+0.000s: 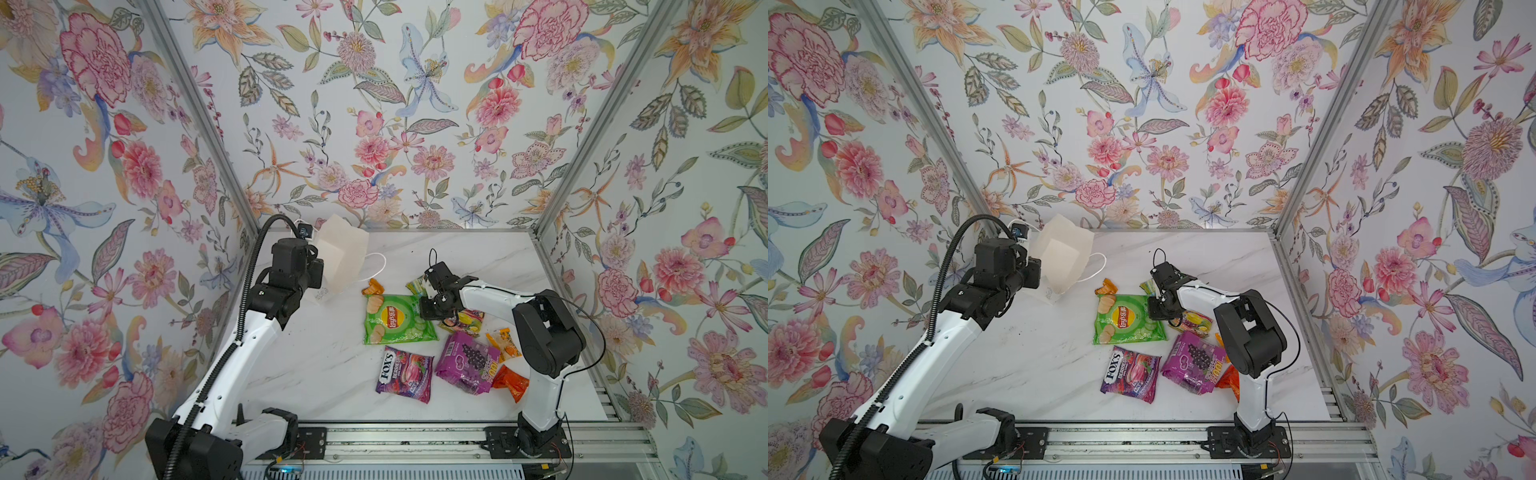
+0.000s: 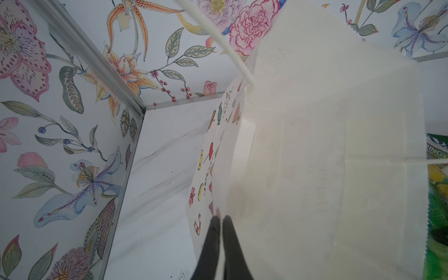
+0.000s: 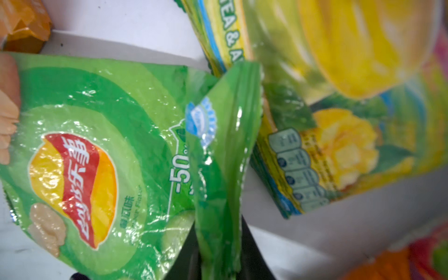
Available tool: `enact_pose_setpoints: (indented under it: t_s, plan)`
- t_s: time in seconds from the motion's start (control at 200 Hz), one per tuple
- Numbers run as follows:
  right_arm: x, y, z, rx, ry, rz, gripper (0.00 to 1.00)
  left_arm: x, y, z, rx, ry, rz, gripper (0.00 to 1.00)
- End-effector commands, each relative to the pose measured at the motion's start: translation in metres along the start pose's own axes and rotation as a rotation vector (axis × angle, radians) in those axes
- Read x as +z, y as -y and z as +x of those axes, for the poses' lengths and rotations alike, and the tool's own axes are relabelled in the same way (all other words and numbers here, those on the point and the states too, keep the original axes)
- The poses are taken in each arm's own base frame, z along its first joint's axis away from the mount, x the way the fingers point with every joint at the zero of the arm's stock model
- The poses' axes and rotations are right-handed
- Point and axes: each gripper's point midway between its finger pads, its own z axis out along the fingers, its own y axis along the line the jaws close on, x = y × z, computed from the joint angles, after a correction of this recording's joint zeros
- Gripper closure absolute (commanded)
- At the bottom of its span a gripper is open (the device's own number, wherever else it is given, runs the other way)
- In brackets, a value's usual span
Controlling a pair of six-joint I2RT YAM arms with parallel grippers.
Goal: Place the snacks into the paper bag
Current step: Pick up the snack at the center of the table.
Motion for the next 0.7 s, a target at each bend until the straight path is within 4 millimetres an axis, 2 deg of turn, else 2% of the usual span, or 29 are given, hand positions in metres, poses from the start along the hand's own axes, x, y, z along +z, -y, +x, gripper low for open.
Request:
enact_pose_setpoints:
  t_s: [0.0, 0.095, 0.205, 0.415, 0.535, 0.696]
  plan:
    - [-0.018, -0.014, -0.008, -0.015, 0.048, -0.036, 0.89, -0.003, -0.005, -0.003, -0.007, 0.021, -0.012, 1.0]
    - [-0.036, -0.022, -0.015, -0.02, 0.097, -0.061, 0.96, 0.0, -0.008, 0.0, -0.002, 0.007, -0.033, 1.0]
    - [-0.064, -0.031, -0.02, -0.008, 0.155, -0.102, 1.0, -0.001, -0.014, -0.001, 0.002, 0.002, -0.064, 1.0]
    - [-0.142, -0.054, -0.038, 0.016, 0.344, -0.231, 1.0, -0.007, -0.024, -0.009, -0.002, 0.009, -0.11, 1.0]
    - [-0.185, -0.066, -0.048, 0.013, 0.445, -0.288, 1.0, -0.006, -0.037, -0.008, 0.007, -0.03, -0.187, 1.0]
    - [-0.24, -0.082, -0.062, -0.007, 0.565, -0.355, 1.0, -0.008, -0.038, -0.013, -0.001, -0.03, -0.189, 1.0]
